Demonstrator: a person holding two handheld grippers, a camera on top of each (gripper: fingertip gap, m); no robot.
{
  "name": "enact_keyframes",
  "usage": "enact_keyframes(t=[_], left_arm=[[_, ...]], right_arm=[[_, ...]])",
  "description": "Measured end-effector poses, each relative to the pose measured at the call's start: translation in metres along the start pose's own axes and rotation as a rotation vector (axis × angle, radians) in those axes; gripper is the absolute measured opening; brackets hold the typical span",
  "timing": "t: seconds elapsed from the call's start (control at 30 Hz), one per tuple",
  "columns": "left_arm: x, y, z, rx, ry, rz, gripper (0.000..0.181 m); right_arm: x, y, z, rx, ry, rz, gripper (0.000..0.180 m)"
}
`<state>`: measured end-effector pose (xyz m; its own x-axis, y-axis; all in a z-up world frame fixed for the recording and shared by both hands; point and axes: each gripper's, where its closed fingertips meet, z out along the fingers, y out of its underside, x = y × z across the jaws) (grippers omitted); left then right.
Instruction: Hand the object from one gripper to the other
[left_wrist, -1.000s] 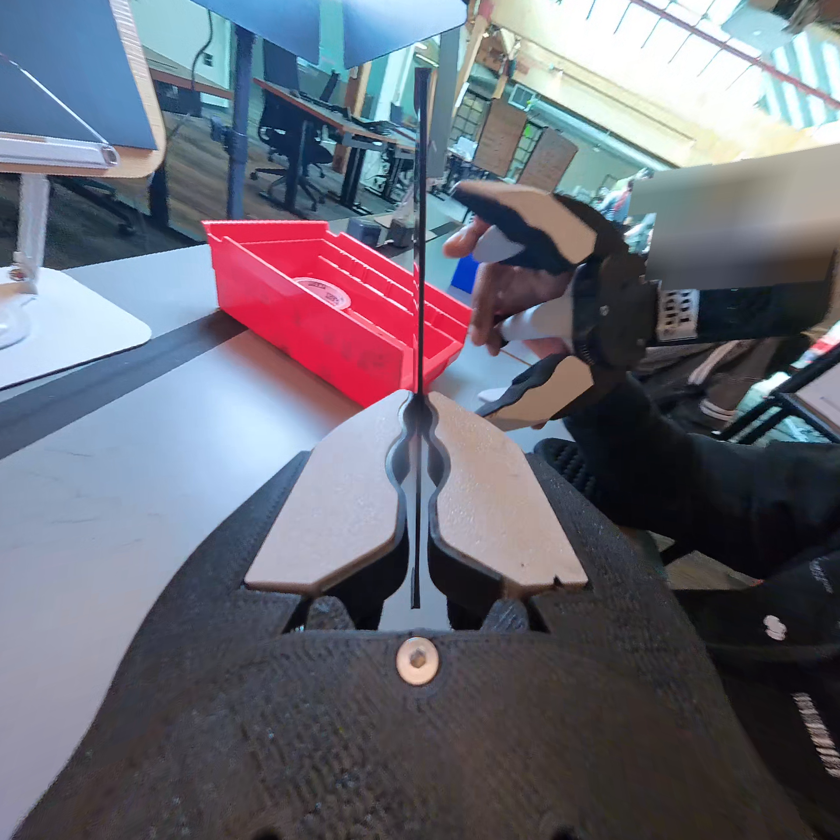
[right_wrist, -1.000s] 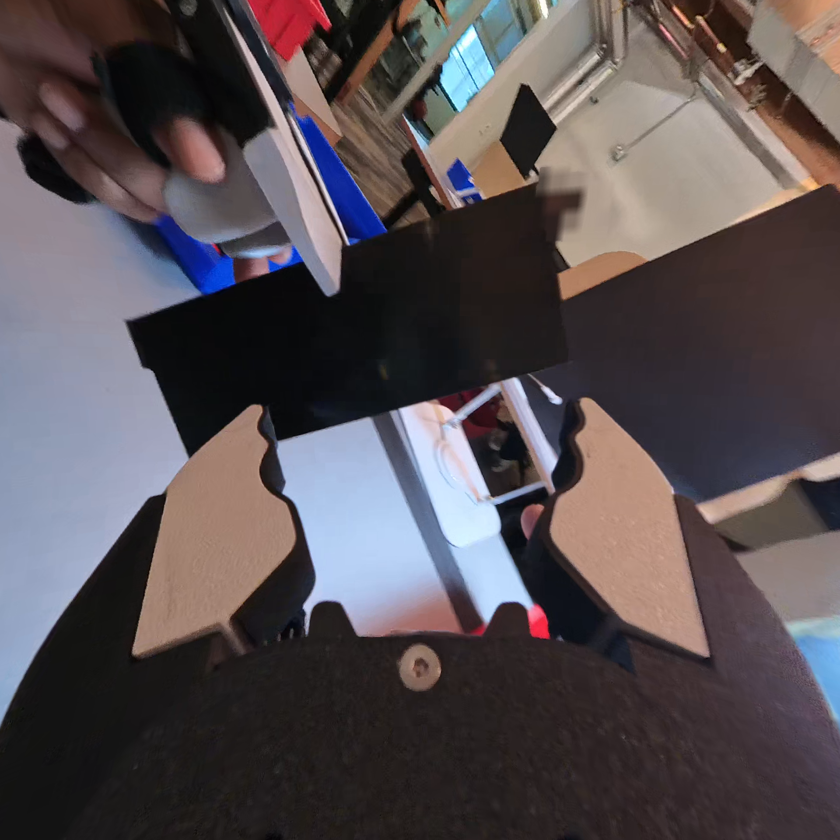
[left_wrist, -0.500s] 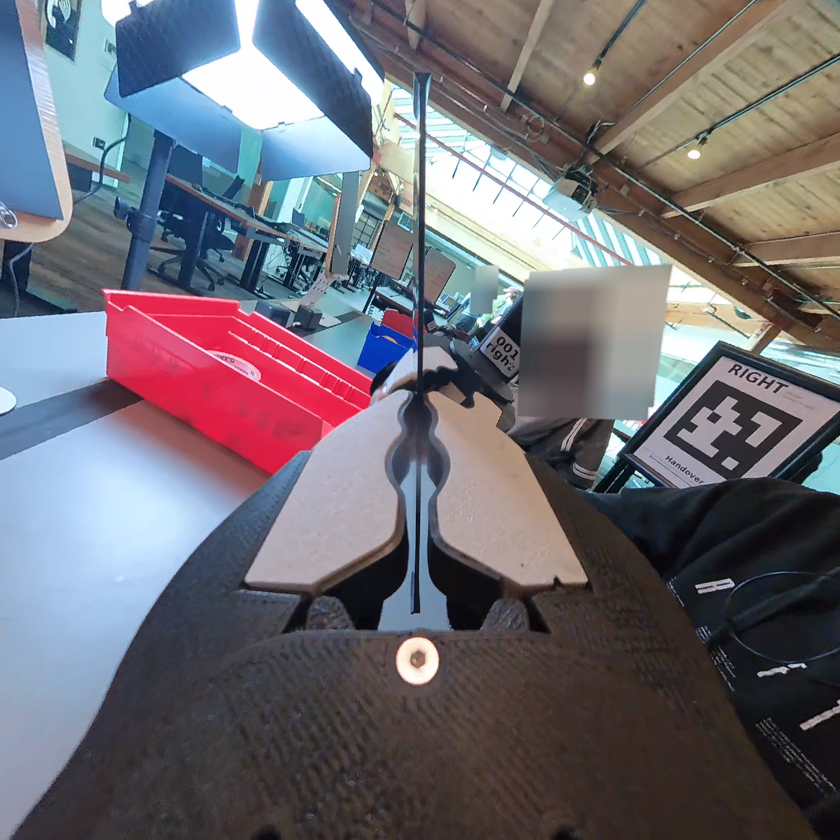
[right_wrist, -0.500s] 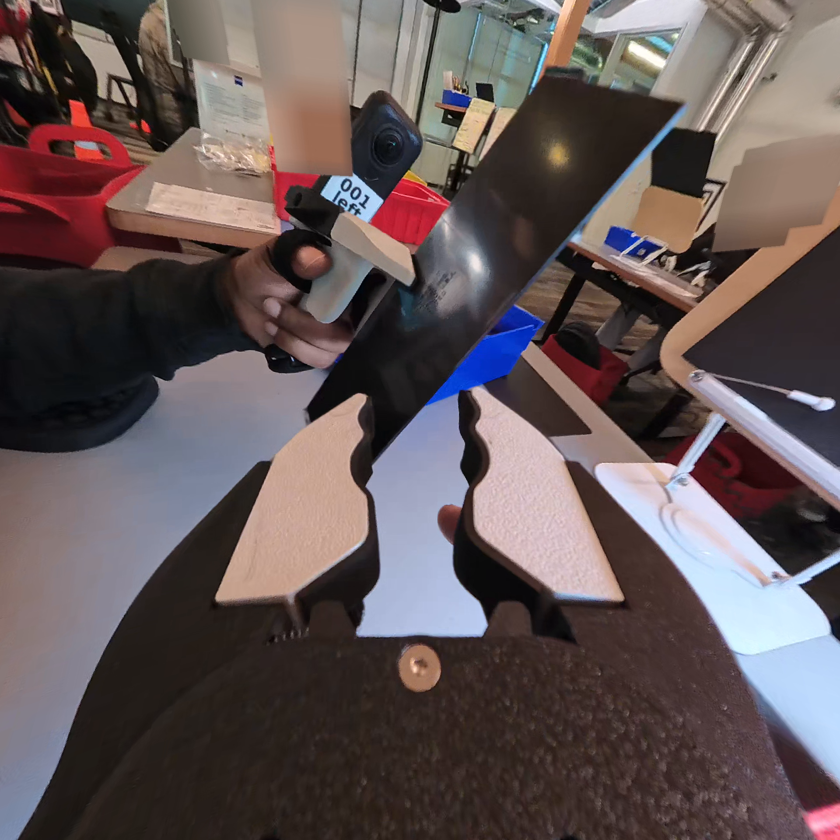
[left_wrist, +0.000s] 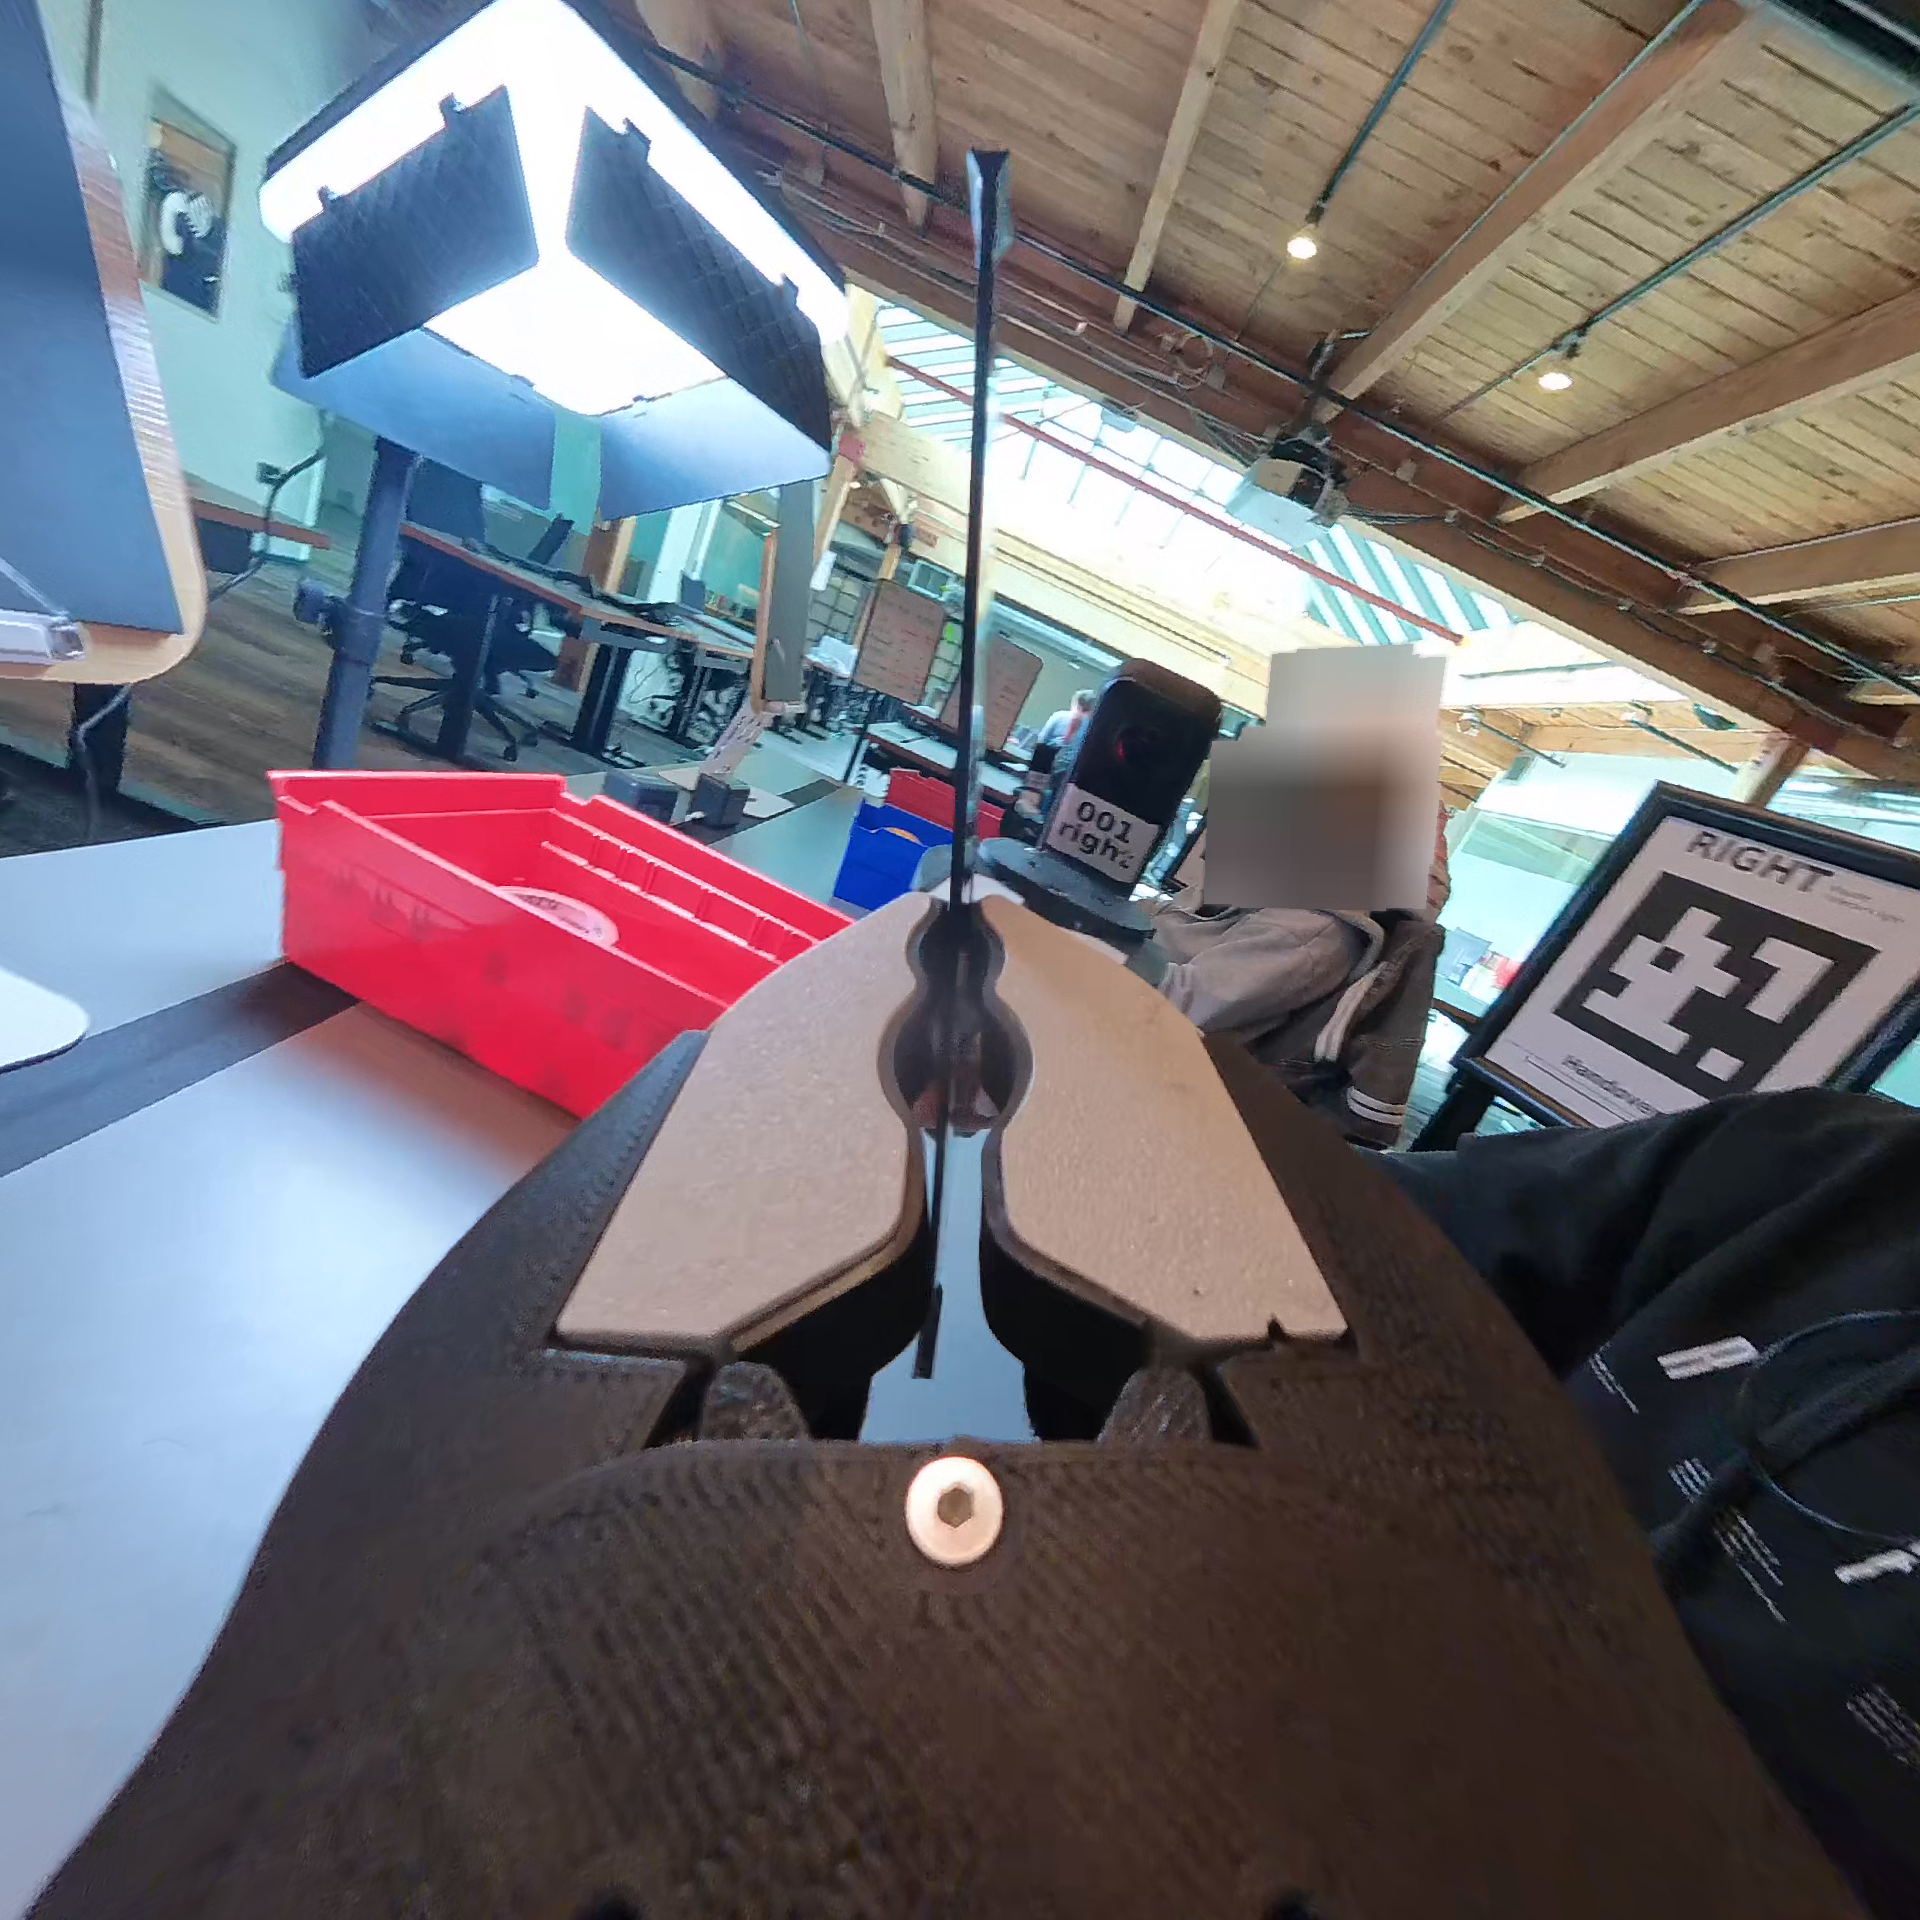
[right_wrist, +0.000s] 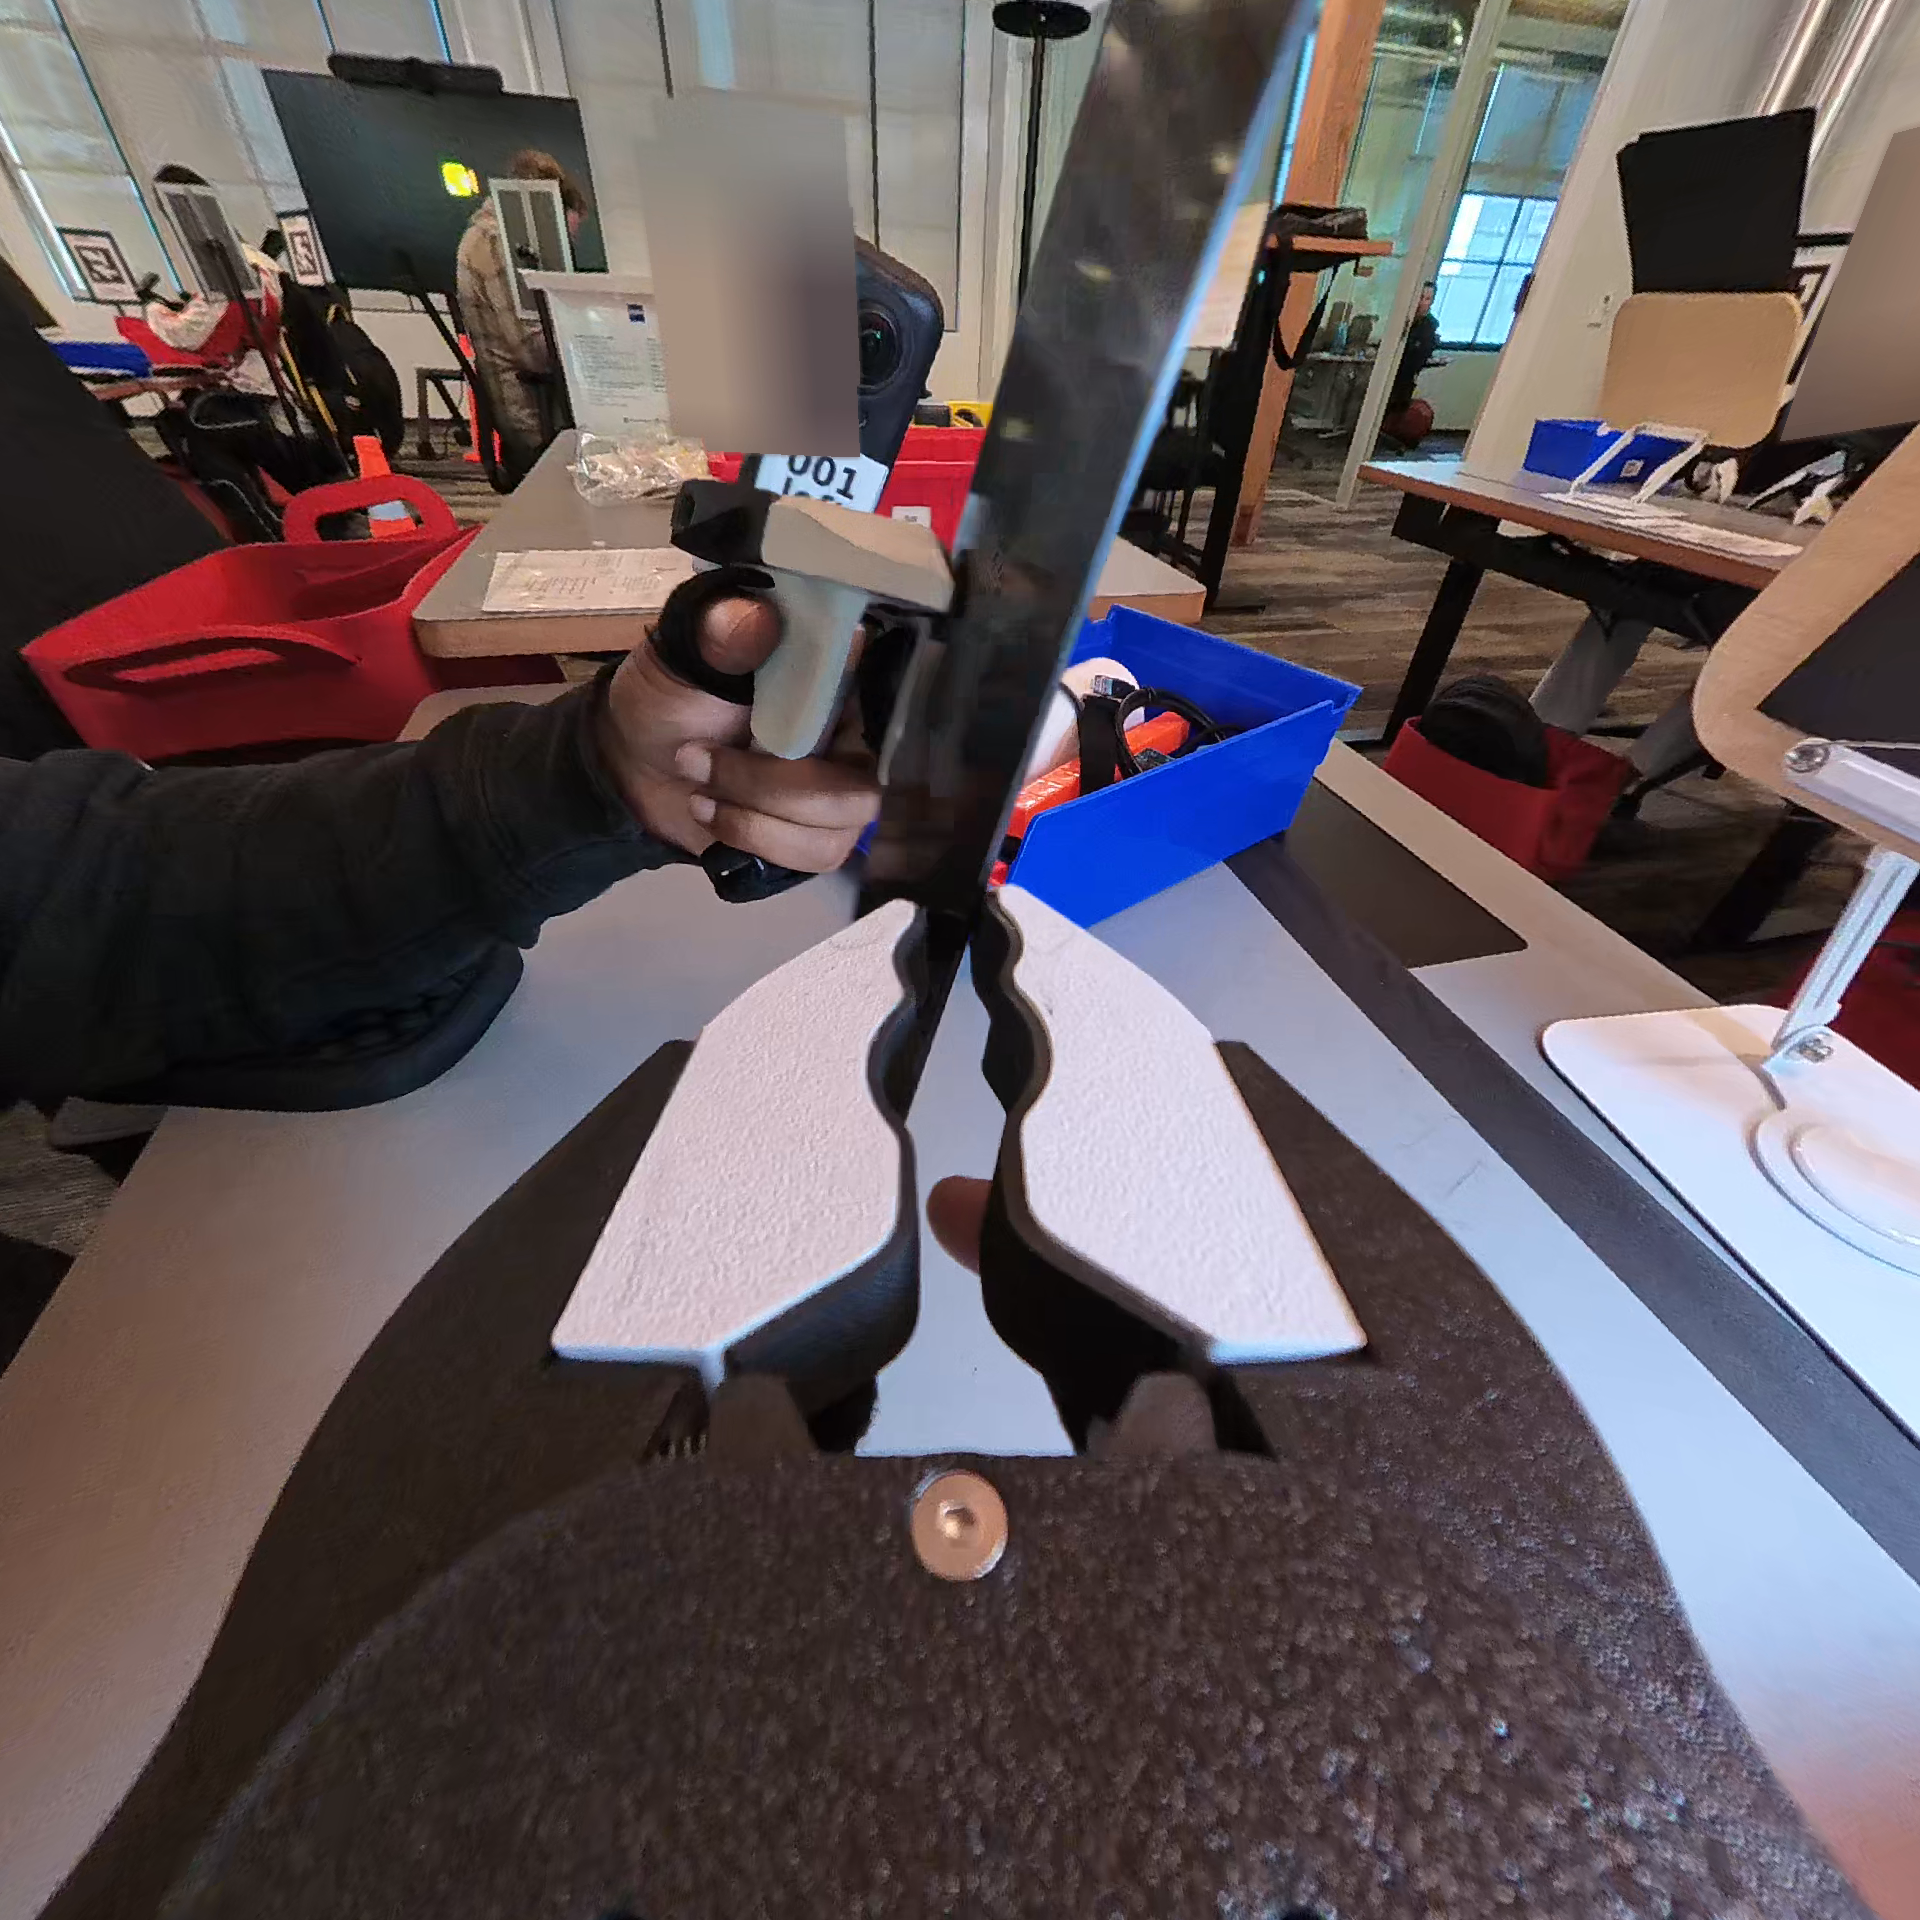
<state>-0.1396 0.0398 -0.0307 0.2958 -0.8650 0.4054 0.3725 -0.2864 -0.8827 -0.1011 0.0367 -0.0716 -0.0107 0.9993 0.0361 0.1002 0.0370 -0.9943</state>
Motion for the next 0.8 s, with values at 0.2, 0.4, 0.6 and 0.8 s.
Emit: enact_keyframes(t=[0.2,0.4,0.6,0.8], left_arm=[[-0.029,-0.009,-0.006,0.017,-0.305,0.132,0.024],[-0.028,-0.019,-0.002,0.038,-0.468,0.246,0.072],[-0.026,-0.015,0.005,0.04,-0.453,0.255,0.101],[-0.019,-0.012,0.006,0.028,-0.376,0.277,0.088]], right_arm=[[0.019,0.005,0.005,-0.053,0.222,-0.144,0.002],[0.03,0.004,0.01,-0.058,0.47,-0.302,0.002],[0.02,0.002,0.018,-0.027,0.551,-0.454,0.002],[0.011,0.004,0.024,-0.018,0.566,-0.548,0.003]])
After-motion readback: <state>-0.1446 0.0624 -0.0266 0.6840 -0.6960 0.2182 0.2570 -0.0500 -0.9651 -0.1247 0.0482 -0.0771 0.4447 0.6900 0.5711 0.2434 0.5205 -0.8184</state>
